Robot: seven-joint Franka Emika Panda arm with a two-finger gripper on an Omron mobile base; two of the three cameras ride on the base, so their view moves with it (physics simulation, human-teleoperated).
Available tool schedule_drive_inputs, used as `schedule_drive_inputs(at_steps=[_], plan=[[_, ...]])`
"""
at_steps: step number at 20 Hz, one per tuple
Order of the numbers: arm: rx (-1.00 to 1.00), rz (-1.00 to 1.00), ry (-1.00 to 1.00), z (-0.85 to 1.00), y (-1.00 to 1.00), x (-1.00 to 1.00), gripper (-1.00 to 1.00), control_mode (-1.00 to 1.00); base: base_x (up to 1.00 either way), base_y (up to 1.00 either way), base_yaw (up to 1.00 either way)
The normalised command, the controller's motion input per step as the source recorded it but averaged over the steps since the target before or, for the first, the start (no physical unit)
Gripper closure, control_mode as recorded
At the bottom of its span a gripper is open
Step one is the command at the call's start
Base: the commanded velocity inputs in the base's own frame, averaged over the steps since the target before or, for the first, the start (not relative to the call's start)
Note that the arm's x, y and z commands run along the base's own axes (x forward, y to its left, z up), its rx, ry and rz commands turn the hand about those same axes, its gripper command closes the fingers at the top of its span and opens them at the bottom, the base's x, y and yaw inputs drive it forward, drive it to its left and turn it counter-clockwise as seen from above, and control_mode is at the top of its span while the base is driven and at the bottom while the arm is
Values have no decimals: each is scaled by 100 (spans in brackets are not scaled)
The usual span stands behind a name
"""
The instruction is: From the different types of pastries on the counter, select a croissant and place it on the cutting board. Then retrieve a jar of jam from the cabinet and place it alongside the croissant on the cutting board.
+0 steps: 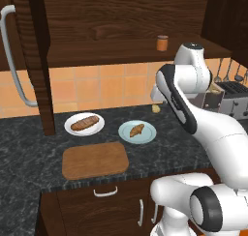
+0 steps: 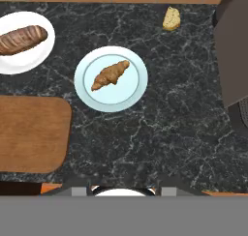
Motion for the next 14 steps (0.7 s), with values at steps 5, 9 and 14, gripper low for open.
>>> schedule_drive_inputs(at_steps=[5,9,14], plan=[[0,-3,-6,28,-24,1,-100,-100,0,0,0],[6,-13,-22,97,-48,-9,-100,-100,0,0,0],[6,-9,-26,49,-11,-38,-100,-100,0,0,0]])
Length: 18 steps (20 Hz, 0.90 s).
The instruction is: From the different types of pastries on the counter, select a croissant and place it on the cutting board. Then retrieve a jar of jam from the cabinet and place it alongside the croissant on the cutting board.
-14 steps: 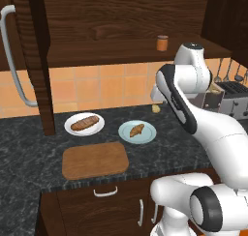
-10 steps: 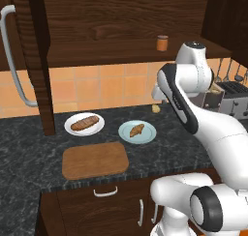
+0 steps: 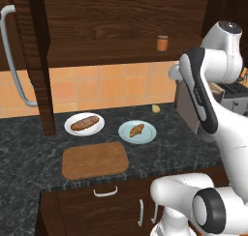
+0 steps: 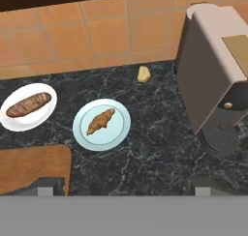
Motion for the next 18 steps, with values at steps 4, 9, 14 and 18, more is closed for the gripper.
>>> schedule_drive_inputs(at_steps=[4,9,14,18], plan=[[7,-13,-48,21,1,0,-100,-100,0,0,0],[0,-7,-32,13,40,30,-100,-100,0,0,0],[0,-3,-5,81,31,19,-100,-100,0,0,0],[0,0,1,97,-25,20,-100,-100,0,0,0]])
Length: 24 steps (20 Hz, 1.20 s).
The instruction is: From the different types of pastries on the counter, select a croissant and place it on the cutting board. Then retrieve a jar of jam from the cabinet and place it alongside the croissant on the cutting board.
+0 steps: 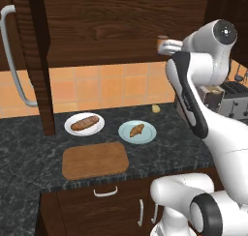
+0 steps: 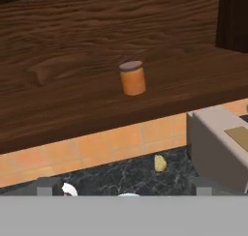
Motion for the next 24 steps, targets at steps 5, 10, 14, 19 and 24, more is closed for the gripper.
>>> schedule_drive_inputs(at_steps=[5,10,14,19,24], plan=[[-4,2,-9,10,-20,11,-100,-100,0,0,0],[-8,21,-16,0,-8,8,-100,-100,0,0,0],[-8,8,-3,-2,-30,2,-100,-100,0,0,0],[-11,-15,4,-7,-14,8,-100,-100,0,0,0],[2,-20,1,0,4,10,-100,-100,0,0,0]])
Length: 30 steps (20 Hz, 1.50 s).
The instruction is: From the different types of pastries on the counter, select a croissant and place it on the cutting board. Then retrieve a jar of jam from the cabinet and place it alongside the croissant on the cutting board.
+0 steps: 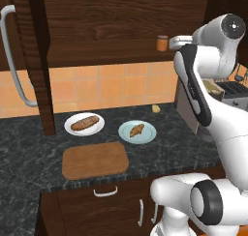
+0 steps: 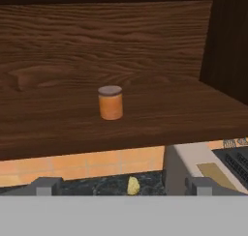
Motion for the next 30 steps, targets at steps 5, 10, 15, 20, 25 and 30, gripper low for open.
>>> schedule_drive_inputs(at_steps=[5,10,15,20,25,30], plan=[[3,-5,0,-1,1,13,-100,-100,0,0,0],[0,0,1,0,7,33,-100,-100,0,0,0],[0,0,14,6,8,56,-100,-100,0,0,0],[0,3,4,7,-8,23,-100,-100,0,0,0],[0,0,-14,-1,0,0,-100,-100,0,0,0],[0,0,-12,0,0,0,-100,-100,0,0,0]])
